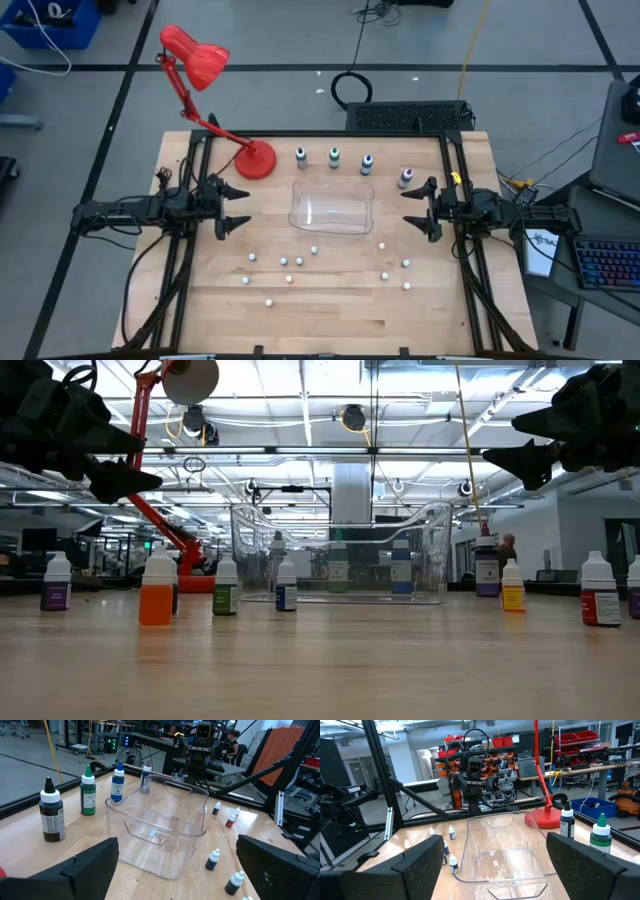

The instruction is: Pick & Place food coloring

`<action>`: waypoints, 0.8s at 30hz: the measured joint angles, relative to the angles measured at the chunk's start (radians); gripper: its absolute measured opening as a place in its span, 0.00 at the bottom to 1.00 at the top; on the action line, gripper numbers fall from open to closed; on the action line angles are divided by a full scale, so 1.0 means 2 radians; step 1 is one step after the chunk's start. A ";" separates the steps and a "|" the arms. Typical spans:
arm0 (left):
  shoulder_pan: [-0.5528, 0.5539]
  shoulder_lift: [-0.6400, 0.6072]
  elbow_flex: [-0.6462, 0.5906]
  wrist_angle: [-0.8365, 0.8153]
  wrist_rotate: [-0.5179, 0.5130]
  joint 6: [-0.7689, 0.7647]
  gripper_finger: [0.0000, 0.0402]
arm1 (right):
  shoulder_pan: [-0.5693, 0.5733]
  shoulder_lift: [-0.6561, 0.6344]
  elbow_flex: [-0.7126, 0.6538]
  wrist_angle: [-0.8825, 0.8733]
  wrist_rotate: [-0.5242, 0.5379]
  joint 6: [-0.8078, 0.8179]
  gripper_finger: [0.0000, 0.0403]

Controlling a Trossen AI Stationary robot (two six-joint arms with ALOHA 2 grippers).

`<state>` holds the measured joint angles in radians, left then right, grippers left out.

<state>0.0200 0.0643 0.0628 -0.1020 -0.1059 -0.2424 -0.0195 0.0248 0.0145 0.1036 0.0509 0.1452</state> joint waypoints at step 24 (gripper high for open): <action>0.000 0.000 0.000 0.000 0.000 0.000 0.99 | 0.000 0.000 0.000 0.046 -0.002 0.094 0.83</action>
<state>0.0200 0.0646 0.0628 -0.1021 -0.1059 -0.2432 -0.0193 0.0246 0.0139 0.1962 0.0473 0.3332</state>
